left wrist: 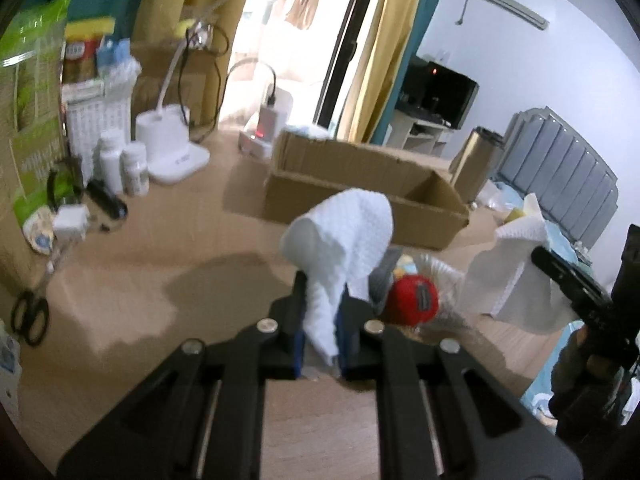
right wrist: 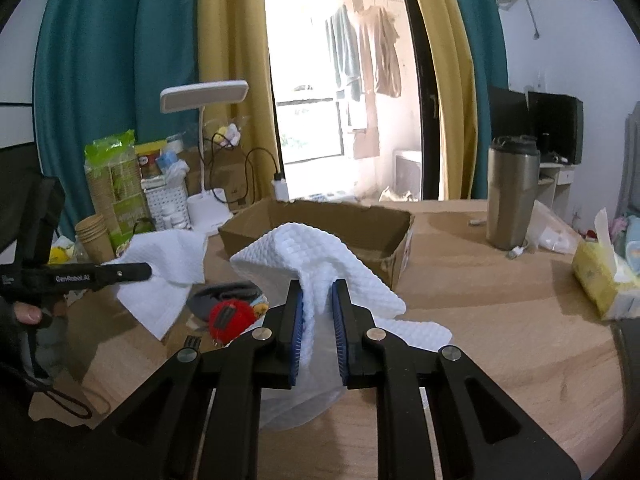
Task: Organize soft objects
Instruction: 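Lift the white towels with both tools and carry them toward the cardboard box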
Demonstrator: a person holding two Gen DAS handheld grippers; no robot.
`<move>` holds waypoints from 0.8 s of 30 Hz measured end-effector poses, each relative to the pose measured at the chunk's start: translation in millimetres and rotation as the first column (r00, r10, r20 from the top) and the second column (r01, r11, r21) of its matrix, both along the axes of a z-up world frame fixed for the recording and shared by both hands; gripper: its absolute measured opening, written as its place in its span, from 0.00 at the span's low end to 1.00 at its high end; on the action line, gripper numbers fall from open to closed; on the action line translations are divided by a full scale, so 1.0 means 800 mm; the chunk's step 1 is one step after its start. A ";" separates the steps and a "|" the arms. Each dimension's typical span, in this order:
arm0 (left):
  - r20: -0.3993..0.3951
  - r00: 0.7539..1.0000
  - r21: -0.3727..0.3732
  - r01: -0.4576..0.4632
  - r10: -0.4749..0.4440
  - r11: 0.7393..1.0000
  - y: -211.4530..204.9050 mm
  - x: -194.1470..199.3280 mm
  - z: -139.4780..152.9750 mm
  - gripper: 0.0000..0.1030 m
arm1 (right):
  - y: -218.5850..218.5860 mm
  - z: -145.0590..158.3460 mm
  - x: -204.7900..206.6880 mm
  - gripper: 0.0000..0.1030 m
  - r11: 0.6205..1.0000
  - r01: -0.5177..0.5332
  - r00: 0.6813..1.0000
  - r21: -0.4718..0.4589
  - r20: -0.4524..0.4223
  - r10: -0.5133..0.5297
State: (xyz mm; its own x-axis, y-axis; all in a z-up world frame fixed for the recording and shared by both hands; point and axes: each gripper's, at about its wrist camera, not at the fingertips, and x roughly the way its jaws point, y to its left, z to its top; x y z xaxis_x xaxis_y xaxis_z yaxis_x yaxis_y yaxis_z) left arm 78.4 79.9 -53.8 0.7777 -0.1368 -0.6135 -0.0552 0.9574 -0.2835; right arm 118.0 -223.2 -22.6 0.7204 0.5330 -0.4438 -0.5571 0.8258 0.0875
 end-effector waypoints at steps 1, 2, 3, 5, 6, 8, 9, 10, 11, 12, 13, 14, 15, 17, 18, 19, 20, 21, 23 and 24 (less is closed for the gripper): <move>0.012 1.000 0.007 0.000 0.000 1.000 0.001 0.001 0.006 0.11 | -0.001 0.002 0.002 0.15 1.000 0.002 1.000 0.001 0.007 -0.002; 0.025 1.000 0.017 -0.001 0.000 1.000 0.002 0.001 0.012 0.11 | -0.002 0.005 0.006 0.15 1.000 0.001 1.000 0.006 0.013 -0.001; 0.039 0.999 0.027 -0.001 0.000 1.000 0.004 0.003 0.018 0.11 | -0.004 0.007 0.009 0.15 1.000 0.000 1.000 0.011 0.016 0.000; 0.061 0.998 0.044 -0.004 0.001 0.999 0.008 0.008 0.028 0.11 | -0.005 0.013 0.016 0.15 1.000 -0.002 1.000 0.014 0.028 0.002; 0.071 0.997 0.053 -0.007 0.003 0.999 0.011 0.011 0.032 0.11 | -0.005 0.015 0.018 0.15 1.000 -0.003 0.999 0.013 0.035 0.003; 0.092 0.996 0.062 -0.008 0.003 0.998 0.017 0.019 0.041 0.11 | -0.004 0.019 0.025 0.15 1.000 -0.005 0.999 0.011 0.050 0.005; 0.103 0.995 0.066 -0.008 0.001 0.998 0.019 0.023 0.045 0.11 | -0.004 0.021 0.028 0.15 1.000 -0.006 0.998 0.011 0.055 0.005; 0.110 0.994 0.070 -0.006 -0.001 0.998 0.021 0.026 0.048 0.11 | -0.004 0.022 0.032 0.15 1.000 -0.006 0.998 0.010 0.060 0.005; 0.119 0.993 0.074 -0.004 -0.005 0.997 0.022 0.031 0.051 0.11 | -0.002 0.025 0.037 0.15 1.000 -0.005 0.998 0.008 0.069 0.005; 0.128 0.992 0.077 -0.002 -0.008 0.997 0.024 0.035 0.053 0.11 | -0.001 0.026 0.041 0.15 1.000 -0.007 0.997 0.007 0.074 0.006; 0.139 0.990 0.073 0.005 -0.015 0.997 0.026 0.042 0.056 0.11 | 0.002 0.029 0.046 0.15 1.000 -0.010 0.997 0.008 0.080 0.009; 0.142 0.990 0.065 0.011 -0.020 0.998 0.028 0.046 0.055 0.11 | 0.004 0.032 0.053 0.15 1.000 -0.016 0.996 0.009 0.090 0.015; 0.146 0.989 0.054 0.017 -0.025 0.998 0.030 0.052 0.056 0.11 | 0.006 0.034 0.058 0.15 1.000 -0.019 0.995 0.010 0.098 0.018; 0.158 0.987 0.045 0.025 -0.032 0.999 0.032 0.061 0.058 0.11 | 0.009 0.039 0.071 0.15 1.000 -0.022 0.993 0.014 0.113 0.021; 0.168 0.985 0.044 0.032 -0.039 0.999 0.033 0.066 0.059 0.11 | 0.013 0.041 0.077 0.15 1.000 -0.025 0.993 0.016 0.120 0.023; 0.176 0.983 0.044 0.038 -0.045 0.998 0.033 0.070 0.061 0.11 | 0.015 0.043 0.082 0.15 1.000 -0.026 0.992 0.017 0.124 0.023; 0.183 0.982 0.042 0.043 -0.050 0.998 0.034 0.076 0.062 0.11 | 0.019 0.046 0.091 0.15 0.999 -0.029 0.991 0.019 0.129 0.026; 0.188 0.981 0.039 0.046 -0.053 0.998 0.034 0.081 0.064 0.11 | 0.021 0.047 0.096 0.15 0.999 -0.033 0.991 0.020 0.132 0.030; 0.203 0.977 0.032 0.053 -0.058 0.998 0.034 0.091 0.067 0.11 | 0.029 0.050 0.108 0.15 0.999 -0.041 0.989 0.016 0.142 0.039; 0.209 0.976 0.031 0.054 -0.060 0.998 0.034 0.096 0.069 0.11 | 0.033 0.050 0.114 0.15 0.999 -0.045 0.989 0.013 0.144 0.043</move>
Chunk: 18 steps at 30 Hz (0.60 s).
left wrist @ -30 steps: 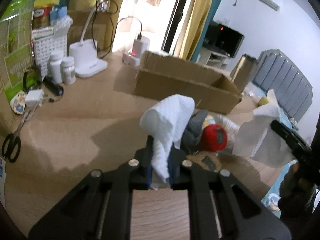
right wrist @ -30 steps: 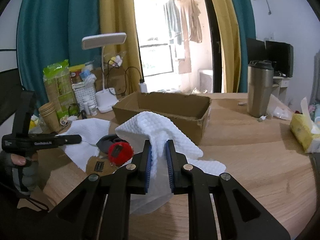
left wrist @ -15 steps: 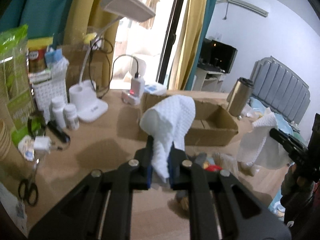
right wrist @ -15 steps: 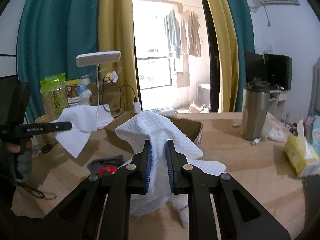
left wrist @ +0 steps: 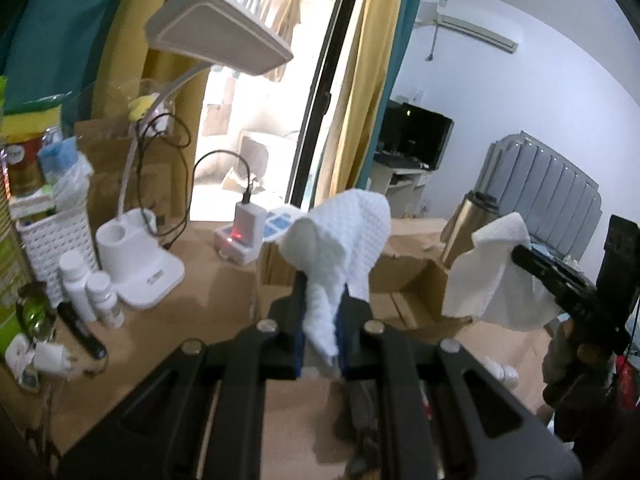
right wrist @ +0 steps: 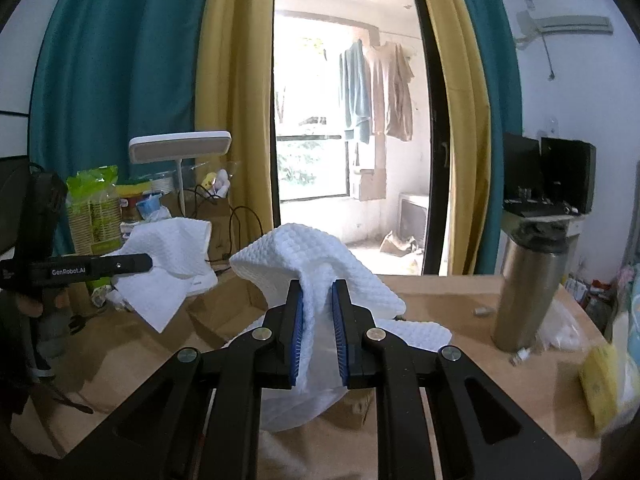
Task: Organize soft objects
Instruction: 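Lift the white towels with both tools and carry them toward the cardboard box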
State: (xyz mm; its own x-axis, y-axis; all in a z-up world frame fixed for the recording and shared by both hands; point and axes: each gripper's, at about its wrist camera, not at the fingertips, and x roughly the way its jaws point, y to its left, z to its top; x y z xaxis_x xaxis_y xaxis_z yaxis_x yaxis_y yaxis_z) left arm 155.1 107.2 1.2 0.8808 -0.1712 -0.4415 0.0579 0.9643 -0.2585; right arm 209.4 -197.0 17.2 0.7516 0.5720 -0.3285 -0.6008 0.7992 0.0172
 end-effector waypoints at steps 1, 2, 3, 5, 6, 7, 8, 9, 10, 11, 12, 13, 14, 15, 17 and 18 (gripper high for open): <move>0.008 1.000 0.000 0.002 -0.002 1.000 0.000 0.007 0.001 0.11 | 0.003 0.001 0.004 0.15 1.000 -0.003 1.000 -0.001 0.001 0.003; 0.013 1.000 -0.001 0.003 -0.003 1.000 -0.001 0.011 0.002 0.11 | 0.007 0.000 0.010 0.15 1.000 -0.011 1.000 -0.004 0.000 0.011; 0.019 1.000 0.002 0.000 0.000 1.000 -0.002 0.017 0.003 0.11 | 0.011 -0.001 0.016 0.15 1.000 -0.017 1.000 -0.007 -0.007 0.017; 0.028 1.000 0.021 -0.001 0.001 1.000 -0.004 0.030 0.005 0.12 | 0.018 -0.004 0.028 0.15 1.000 -0.026 0.999 -0.016 -0.028 0.026; 0.037 0.999 0.031 0.006 -0.007 1.000 -0.005 0.036 0.007 0.12 | 0.022 -0.005 0.033 0.15 0.999 -0.031 0.999 -0.021 -0.039 0.031; 0.044 0.999 0.039 0.010 -0.012 0.999 -0.004 0.043 0.008 0.12 | 0.025 -0.007 0.038 0.15 0.999 -0.034 0.998 -0.029 -0.048 0.033; 0.045 0.999 0.042 0.012 -0.014 0.999 -0.003 0.050 0.008 0.12 | 0.031 -0.010 0.044 0.15 0.999 -0.034 0.998 -0.040 -0.054 0.032; 0.038 0.999 0.040 0.016 -0.018 0.999 -0.001 0.057 0.006 0.12 | 0.034 -0.011 0.047 0.15 0.998 -0.034 0.998 -0.049 -0.055 0.031; 0.026 0.999 0.034 0.020 -0.021 0.999 0.001 0.065 0.004 0.12 | 0.038 -0.013 0.051 0.15 0.998 -0.030 0.998 -0.060 -0.055 0.027; 0.010 1.000 0.025 0.025 -0.025 0.999 0.004 0.074 0.000 0.13 | 0.044 -0.017 0.057 0.15 0.997 -0.026 0.998 -0.075 -0.054 0.022; -0.001 1.000 0.016 0.030 -0.030 0.999 0.006 0.080 -0.005 0.13 | 0.048 -0.019 0.061 0.15 0.996 -0.025 0.998 -0.085 -0.059 0.020; -0.012 0.999 0.007 0.034 -0.033 0.999 0.008 0.087 -0.010 0.13 | 0.051 -0.022 0.065 0.15 0.995 -0.024 0.998 -0.092 -0.066 0.018; -0.028 0.999 0.005 0.032 -0.032 0.999 0.009 0.096 -0.016 0.13 | 0.054 -0.026 0.071 0.15 0.995 -0.023 0.997 -0.101 -0.077 0.015; -0.042 0.999 0.008 0.030 -0.030 1.000 0.008 0.102 -0.021 0.13 | 0.057 -0.029 0.075 0.15 0.994 -0.025 0.996 -0.106 -0.087 0.016; -0.072 0.997 0.019 0.035 -0.034 0.999 0.003 0.113 -0.031 0.13 | 0.062 -0.034 0.082 0.15 0.993 -0.030 0.994 -0.113 -0.108 0.017; -0.081 0.996 0.028 0.035 -0.032 0.999 0.001 0.117 -0.035 0.13 | 0.065 -0.037 0.085 0.15 0.993 -0.034 0.993 -0.116 -0.120 0.020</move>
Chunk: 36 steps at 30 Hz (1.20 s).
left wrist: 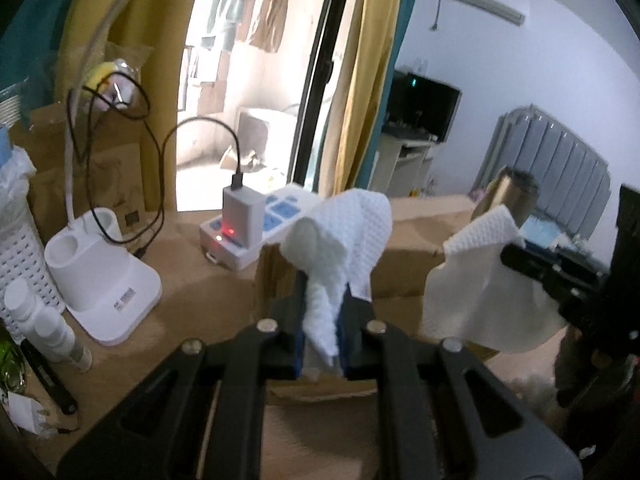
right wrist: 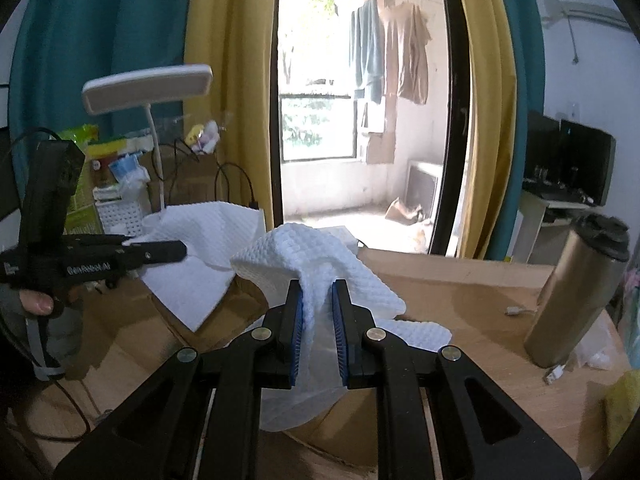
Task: Organize soft objects
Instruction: 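Lift the white towels with both tools and carry them toward the cardboard box, then lower the towels into the box and open both tools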
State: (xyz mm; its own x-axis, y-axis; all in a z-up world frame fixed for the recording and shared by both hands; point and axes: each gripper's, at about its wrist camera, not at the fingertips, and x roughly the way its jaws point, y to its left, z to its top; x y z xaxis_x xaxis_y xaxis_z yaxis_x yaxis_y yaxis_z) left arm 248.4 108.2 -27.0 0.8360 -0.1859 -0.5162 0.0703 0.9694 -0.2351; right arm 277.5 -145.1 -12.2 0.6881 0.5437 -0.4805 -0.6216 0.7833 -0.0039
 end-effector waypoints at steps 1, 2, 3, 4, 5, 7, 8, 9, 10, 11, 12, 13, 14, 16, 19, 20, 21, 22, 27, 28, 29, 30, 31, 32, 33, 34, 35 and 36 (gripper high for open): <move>-0.010 1.000 0.015 -0.003 0.003 1.000 -0.003 0.003 -0.004 0.13 | 0.003 -0.002 0.002 0.15 1.000 -0.001 1.000 -0.004 -0.010 0.001; -0.029 1.000 0.026 -0.002 0.003 1.000 -0.007 0.008 -0.009 0.13 | 0.007 -0.006 0.005 0.15 1.000 -0.001 1.000 -0.009 -0.021 0.001; -0.043 0.999 0.030 0.001 0.001 1.000 -0.008 0.011 -0.013 0.13 | 0.008 -0.009 0.007 0.15 1.000 -0.003 1.000 -0.014 -0.031 0.003; -0.053 0.999 0.030 0.001 0.001 1.000 -0.010 0.014 -0.017 0.13 | 0.010 -0.011 0.008 0.15 1.000 -0.006 0.999 -0.020 -0.040 0.005; -0.061 0.998 0.030 0.001 0.001 1.000 -0.009 0.016 -0.021 0.14 | 0.012 -0.015 0.009 0.15 1.000 -0.008 0.999 -0.028 -0.051 0.007; -0.077 0.997 0.032 -0.002 0.005 0.999 -0.010 0.019 -0.028 0.14 | 0.015 -0.019 0.011 0.15 0.999 -0.008 0.998 -0.039 -0.068 0.006; -0.087 0.996 0.034 -0.005 0.008 0.999 -0.010 0.020 -0.031 0.14 | 0.017 -0.022 0.012 0.15 0.999 -0.006 0.997 -0.050 -0.077 0.002; -0.098 0.995 0.038 -0.009 0.013 0.999 -0.010 0.021 -0.034 0.14 | 0.018 -0.024 0.013 0.16 0.998 -0.004 0.997 -0.058 -0.082 0.000; -0.107 0.994 0.042 -0.013 0.017 0.999 -0.010 0.021 -0.036 0.16 | 0.020 -0.027 0.014 0.16 0.998 -0.004 0.996 -0.067 -0.091 -0.002; -0.119 0.993 0.044 -0.012 0.017 0.999 -0.010 0.022 -0.039 0.18 | 0.021 -0.030 0.016 0.16 0.997 -0.004 0.995 -0.072 -0.097 -0.003; -0.134 0.991 0.044 -0.007 0.013 0.999 -0.010 0.023 -0.043 0.18 | 0.023 -0.032 0.018 0.16 0.997 -0.005 0.994 -0.082 -0.108 -0.004; -0.154 0.988 0.043 -0.003 0.010 0.999 -0.010 0.026 -0.049 0.19 | 0.024 -0.034 0.020 0.16 0.996 -0.004 0.993 -0.093 -0.118 -0.007; -0.173 0.985 0.040 0.003 0.004 0.999 -0.010 0.027 -0.052 0.20 | 0.026 -0.037 0.023 0.17 0.993 -0.002 0.992 -0.116 -0.129 -0.013; -0.188 0.982 0.045 0.014 -0.005 0.999 -0.014 0.027 -0.056 0.22 | 0.029 -0.042 0.027 0.18 0.987 -0.002 0.989 -0.158 -0.144 -0.021; -0.206 0.978 0.057 0.028 -0.016 0.998 -0.022 0.022 -0.057 0.27 | 0.023 -0.044 0.033 0.29 0.985 0.008 0.987 -0.171 -0.158 -0.036; -0.209 0.977 0.066 0.042 -0.027 0.997 -0.028 0.018 -0.058 0.28 | 0.021 -0.043 0.034 0.36 0.985 0.019 0.987 -0.169 -0.155 -0.045; -0.212 0.977 0.074 0.050 -0.033 0.996 -0.031 0.017 -0.059 0.29 | 0.019 -0.042 0.034 0.42 0.986 0.025 0.987 -0.165 -0.152 -0.051; -0.217 0.975 0.078 0.059 -0.041 0.995 -0.034 0.015 -0.060 0.33 | 0.017 -0.041 0.035 0.44 0.986 0.030 0.987 -0.161 -0.151 -0.055; -0.221 0.970 0.070 0.116 -0.098 0.991 -0.046 0.011 -0.063 0.52 | 0.010 -0.039 0.039 0.55 0.990 0.048 0.984 -0.135 -0.161 -0.069; -0.217 0.970 0.063 0.123 -0.106 0.990 -0.046 0.010 -0.062 0.52 | 0.008 -0.038 0.038 0.56 0.990 0.049 0.985 -0.132 -0.160 -0.070; -0.213 0.972 0.066 0.120 -0.104 0.991 -0.046 0.009 -0.061 0.53 | 0.007 -0.036 0.036 0.56 0.990 0.049 0.985 -0.129 -0.157 -0.069; -0.207 0.973 0.070 0.117 -0.100 0.991 -0.046 0.008 -0.059 0.53 | 0.006 -0.035 0.035 0.57 0.991 0.048 0.986 -0.126 -0.155 -0.067; -0.199 0.975 0.069 0.115 -0.100 0.991 -0.045 0.007 -0.058 0.55 | 0.007 -0.033 0.033 0.57 0.991 0.046 0.986 -0.123 -0.152 -0.065; -0.191 0.976 0.062 0.114 -0.100 0.992 -0.044 0.006 -0.055 0.64 | 0.006 -0.031 0.030 0.57 0.992 0.044 0.988 -0.118 -0.145 -0.061; -0.181 0.979 0.057 0.110 -0.098 0.992 -0.041 0.004 -0.053 0.70 | 0.005 -0.028 0.028 0.57 0.992 0.044 0.988 -0.114 -0.140 -0.060; -0.170 0.981 0.055 0.106 -0.095 0.993 -0.040 0.003 -0.049 0.78 | 0.004 -0.025 0.025 0.57 0.993 0.044 0.989 -0.109 -0.134 -0.059; -0.152 0.984 0.051 0.102 -0.093 0.993 -0.037 0.000 -0.046 0.80 | 0.002 -0.020 0.021 0.58 0.994 0.042 0.991 -0.101 -0.124 -0.054; -0.136 0.987 0.044 0.098 -0.091 0.994 -0.034 -0.002 -0.043 0.80 | 0.000 -0.016 0.017 0.58 0.994 0.042 0.992 -0.096 -0.115 -0.053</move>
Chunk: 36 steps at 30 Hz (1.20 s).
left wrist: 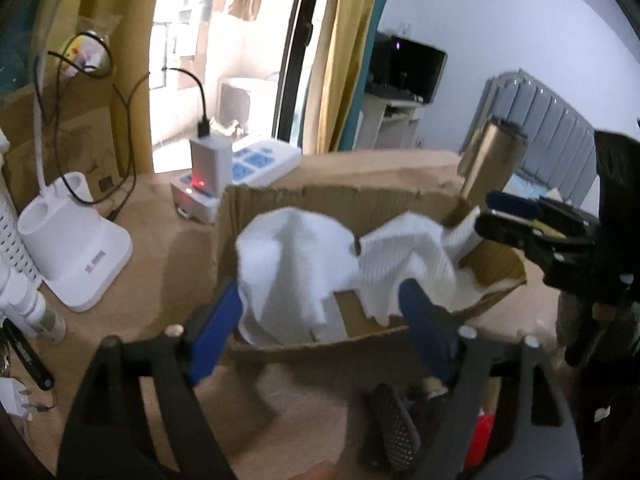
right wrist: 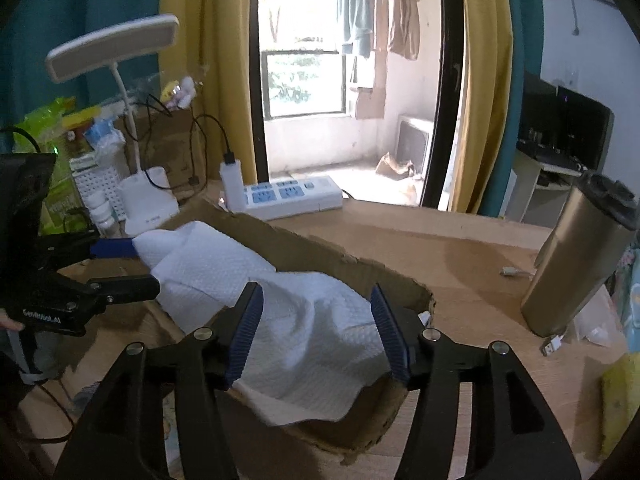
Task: Organize soft objects
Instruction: 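Lower the towels into the box and open both tools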
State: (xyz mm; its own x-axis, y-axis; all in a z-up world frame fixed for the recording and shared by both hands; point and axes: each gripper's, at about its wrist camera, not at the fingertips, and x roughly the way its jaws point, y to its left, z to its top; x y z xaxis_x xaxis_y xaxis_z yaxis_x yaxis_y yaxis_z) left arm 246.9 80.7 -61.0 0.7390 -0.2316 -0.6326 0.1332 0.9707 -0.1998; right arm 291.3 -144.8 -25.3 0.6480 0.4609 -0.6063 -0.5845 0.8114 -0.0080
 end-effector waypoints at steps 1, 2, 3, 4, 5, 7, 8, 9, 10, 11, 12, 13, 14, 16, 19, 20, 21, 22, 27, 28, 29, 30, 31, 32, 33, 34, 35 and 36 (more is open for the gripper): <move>0.011 1.000 -0.008 -0.003 0.003 1.000 0.003 -0.002 0.002 0.80 | -0.002 0.004 -0.004 0.58 1.000 -0.001 1.000 0.002 0.010 0.001; 0.020 1.000 -0.017 -0.006 0.006 1.000 0.006 -0.003 0.005 0.80 | -0.003 0.009 -0.009 0.59 1.000 -0.003 1.000 0.006 0.022 0.003; 0.027 1.000 -0.020 -0.008 0.008 1.000 0.008 -0.005 0.007 0.80 | -0.005 0.014 -0.013 0.59 1.000 -0.007 0.999 0.007 0.032 0.006; 0.034 0.999 -0.022 -0.010 0.011 1.000 0.009 -0.005 0.009 0.81 | -0.006 0.018 -0.017 0.59 1.000 -0.009 0.999 0.008 0.041 0.008; 0.044 0.999 -0.024 -0.015 0.016 1.000 0.011 -0.007 0.012 0.81 | -0.008 0.021 -0.020 0.60 1.000 -0.010 0.999 0.008 0.050 0.010; 0.061 0.998 -0.028 -0.020 0.022 0.999 0.013 -0.010 0.019 0.81 | -0.011 0.027 -0.025 0.60 1.000 -0.012 0.998 0.013 0.062 0.011; 0.073 0.997 -0.027 -0.026 0.028 0.999 0.015 -0.014 0.023 0.81 | -0.014 0.031 -0.029 0.60 1.000 -0.013 0.998 0.017 0.067 0.012; 0.086 0.996 -0.027 -0.032 0.034 0.999 0.016 -0.017 0.028 0.81 | -0.015 0.033 -0.032 0.61 1.000 -0.014 0.997 0.018 0.072 0.013; 0.097 0.995 -0.027 -0.034 0.037 0.999 0.016 -0.021 0.033 0.81 | -0.017 0.035 -0.035 0.61 1.000 -0.015 0.997 0.019 0.078 0.014; 0.111 0.993 -0.027 -0.035 0.038 0.999 0.016 -0.026 0.038 0.82 | -0.020 0.038 -0.040 0.61 1.000 -0.016 0.996 0.019 0.085 0.015; 0.120 0.992 -0.027 -0.037 0.040 0.999 0.016 -0.031 0.042 0.82 | -0.022 0.041 -0.044 0.61 1.000 -0.018 0.996 0.019 0.090 0.016; 0.128 0.991 -0.027 -0.038 0.041 0.999 0.015 -0.035 0.046 0.82 | -0.023 0.043 -0.047 0.61 1.000 -0.019 0.995 0.019 0.095 0.017; 0.137 0.990 -0.027 -0.039 0.042 0.999 0.014 -0.041 0.051 0.82 | -0.027 0.046 -0.052 0.61 1.000 -0.019 0.994 0.019 0.104 0.017; 0.151 0.988 -0.026 -0.041 0.044 0.999 0.012 -0.051 0.058 0.82 | -0.034 0.050 -0.058 0.61 1.000 -0.018 0.993 0.019 0.114 0.016; 0.184 0.980 -0.013 -0.071 0.073 0.997 0.010 -0.070 0.068 0.82 | -0.048 0.055 -0.070 0.61 1.000 -0.012 0.992 0.026 0.128 0.009; 0.197 0.976 -0.011 -0.089 0.089 0.996 0.011 -0.076 0.071 0.82 | -0.053 0.056 -0.073 0.61 1.000 -0.008 0.992 0.030 0.129 0.004; 0.206 0.973 -0.018 -0.106 0.108 0.994 0.013 -0.083 0.073 0.82 | -0.056 0.056 -0.076 0.61 0.999 -0.005 0.992 0.033 0.129 0.000; 0.212 0.970 -0.028 -0.117 0.121 0.993 0.015 -0.089 0.075 0.82 | -0.060 0.056 -0.079 0.61 0.999 -0.001 0.992 0.036 0.128 -0.004; 0.224 0.958 -0.062 -0.171 0.181 0.983 0.021 -0.117 0.079 0.83 | -0.081 0.054 -0.091 0.61 0.999 0.023 0.992 0.049 0.125 -0.029; 0.224 0.957 -0.063 -0.173 0.183 0.983 0.020 -0.121 0.080 0.83 | -0.083 0.054 -0.093 0.61 0.998 0.023 0.992 0.051 0.124 -0.030; 0.224 0.957 -0.064 -0.173 0.183 0.983 0.019 -0.126 0.080 0.83 | -0.086 0.054 -0.097 0.61 0.998 0.023 0.992 0.053 0.124 -0.029; 0.223 0.957 -0.065 -0.173 0.183 0.983 0.016 -0.129 0.080 0.83 | -0.087 0.053 -0.099 0.61 0.998 0.021 0.992 0.053 0.126 -0.027; 0.221 0.958 -0.068 -0.172 0.183 0.983 0.015 -0.132 0.079 0.83 | -0.090 0.052 -0.102 0.61 0.998 0.017 0.991 0.054 0.129 -0.024; 0.217 0.960 -0.070 -0.168 0.180 0.983 0.012 -0.134 0.078 0.83 | -0.091 0.051 -0.105 0.61 0.998 0.013 0.991 0.055 0.129 -0.020; 0.212 0.961 -0.072 -0.166 0.177 0.984 0.008 -0.136 0.077 0.83 | -0.090 0.050 -0.108 0.62 0.998 0.009 0.992 0.055 0.128 -0.016; 0.208 0.962 -0.073 -0.165 0.177 0.984 0.005 -0.138 0.076 0.83 | -0.091 0.048 -0.110 0.62 0.999 0.006 0.992 0.054 0.126 -0.013; 0.197 0.965 -0.082 -0.160 0.174 0.984 0.002 -0.140 0.075 0.83 | -0.093 0.046 -0.113 0.62 0.999 0.003 0.992 0.049 0.123 -0.009; 0.192 0.966 -0.090 -0.160 0.174 0.983 -0.001 -0.143 0.073 0.83 | -0.095 0.044 -0.116 0.62 0.999 0.001 0.993 0.047 0.120 -0.007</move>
State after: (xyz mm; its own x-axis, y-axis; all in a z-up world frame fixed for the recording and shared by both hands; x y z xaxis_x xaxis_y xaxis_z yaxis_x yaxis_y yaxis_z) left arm 132.4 80.1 -2.3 0.8799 -0.1343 -0.4558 0.0144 0.9663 -0.2569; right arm 198.9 -220.7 10.2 0.7169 0.4841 -0.5018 -0.5784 0.8148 -0.0402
